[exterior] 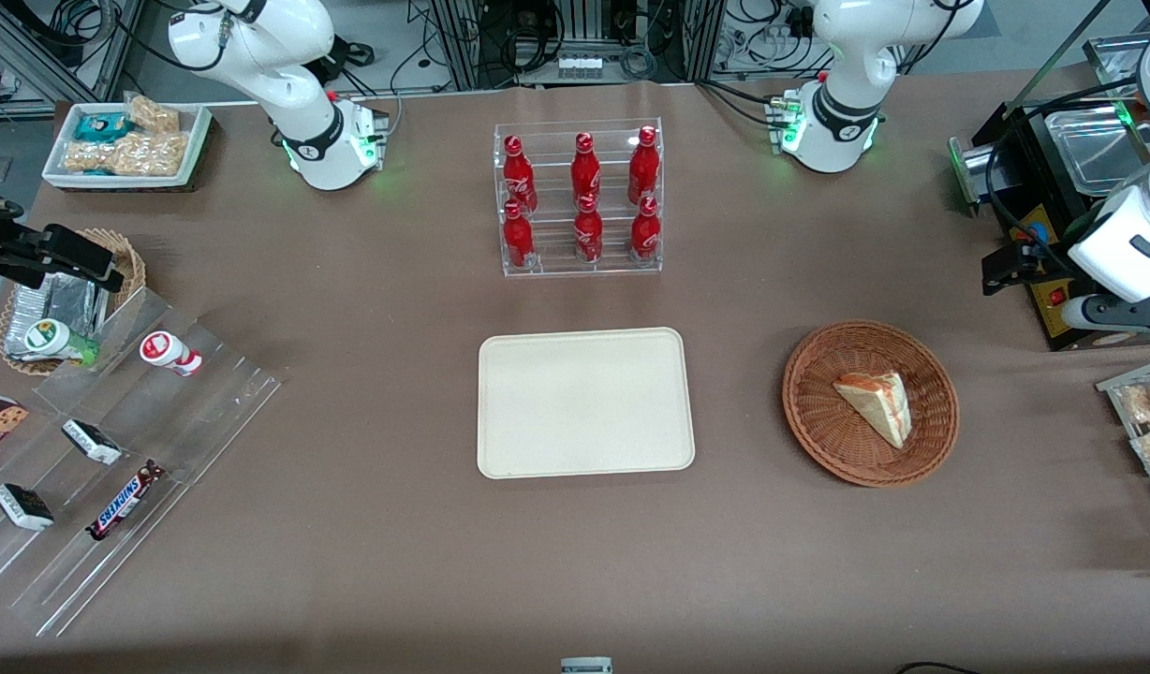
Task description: Place sandwich from basket to tray
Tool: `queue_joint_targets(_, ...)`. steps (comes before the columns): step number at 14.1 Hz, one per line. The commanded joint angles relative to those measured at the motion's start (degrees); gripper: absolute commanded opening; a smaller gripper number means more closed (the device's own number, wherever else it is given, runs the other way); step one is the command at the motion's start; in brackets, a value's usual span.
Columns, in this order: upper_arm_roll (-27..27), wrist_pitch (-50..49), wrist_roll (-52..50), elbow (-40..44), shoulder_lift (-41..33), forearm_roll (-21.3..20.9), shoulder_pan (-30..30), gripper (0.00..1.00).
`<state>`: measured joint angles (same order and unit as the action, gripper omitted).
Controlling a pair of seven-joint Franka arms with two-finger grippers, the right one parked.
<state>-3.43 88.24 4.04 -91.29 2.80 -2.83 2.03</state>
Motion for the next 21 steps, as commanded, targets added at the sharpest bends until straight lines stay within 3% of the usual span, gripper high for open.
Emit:
queue_joint_targets(1,-0.26,-0.17,-0.61,-0.29,-0.78,0.01,0.26,1.00)
queue_joint_targets(13,-0.35,-0.26,-0.52,-0.46,-0.43,0.19,0.26,1.00)
queue_joint_targets(21,-0.35,3.94,-0.70,-6.77,6.15,1.33,0.17,1.00)
